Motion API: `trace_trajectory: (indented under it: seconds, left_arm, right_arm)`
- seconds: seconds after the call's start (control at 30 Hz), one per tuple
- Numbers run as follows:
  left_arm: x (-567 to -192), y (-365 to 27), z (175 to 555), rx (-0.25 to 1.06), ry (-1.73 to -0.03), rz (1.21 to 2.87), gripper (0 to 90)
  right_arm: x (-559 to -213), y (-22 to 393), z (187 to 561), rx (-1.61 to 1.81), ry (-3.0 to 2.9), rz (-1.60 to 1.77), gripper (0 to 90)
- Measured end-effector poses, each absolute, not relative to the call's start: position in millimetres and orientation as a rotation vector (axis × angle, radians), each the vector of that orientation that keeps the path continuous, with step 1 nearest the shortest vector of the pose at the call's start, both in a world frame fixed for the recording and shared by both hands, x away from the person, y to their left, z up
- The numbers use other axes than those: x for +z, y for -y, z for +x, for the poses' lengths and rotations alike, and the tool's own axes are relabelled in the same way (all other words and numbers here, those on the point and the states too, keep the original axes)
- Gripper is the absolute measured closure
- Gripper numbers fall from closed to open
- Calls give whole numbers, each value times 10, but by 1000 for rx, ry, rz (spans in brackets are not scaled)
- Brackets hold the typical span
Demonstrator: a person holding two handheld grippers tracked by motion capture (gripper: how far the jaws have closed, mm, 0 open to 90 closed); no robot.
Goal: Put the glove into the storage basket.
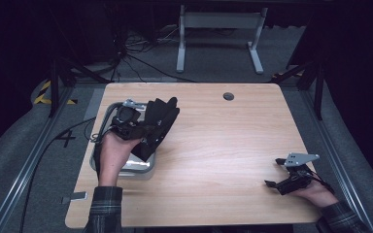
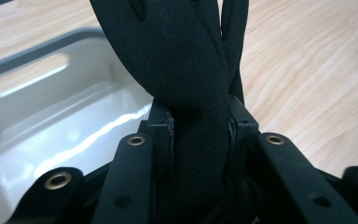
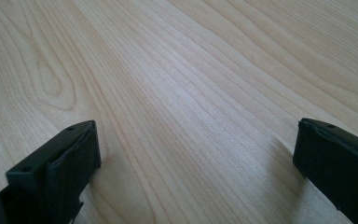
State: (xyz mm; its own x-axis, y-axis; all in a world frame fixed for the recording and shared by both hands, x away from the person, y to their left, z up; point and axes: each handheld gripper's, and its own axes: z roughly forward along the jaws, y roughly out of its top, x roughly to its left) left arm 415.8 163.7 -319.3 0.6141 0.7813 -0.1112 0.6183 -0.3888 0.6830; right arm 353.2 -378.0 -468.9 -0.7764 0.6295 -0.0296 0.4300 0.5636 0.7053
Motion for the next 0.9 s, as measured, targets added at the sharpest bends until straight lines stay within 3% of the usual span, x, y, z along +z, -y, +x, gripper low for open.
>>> trace_trajectory:
  seconds: [0.37,0.9]
  left_arm:
    - [-3486,-2002,4213,308,-1239,2113,698]
    - [-3884,-2133,4421,227,-1321,2152,681]
  right_arm:
    - [-4688,3780,3532,1025,-2521,877,10]
    - [-4688,3780,3533,1026,-2522,877,10]
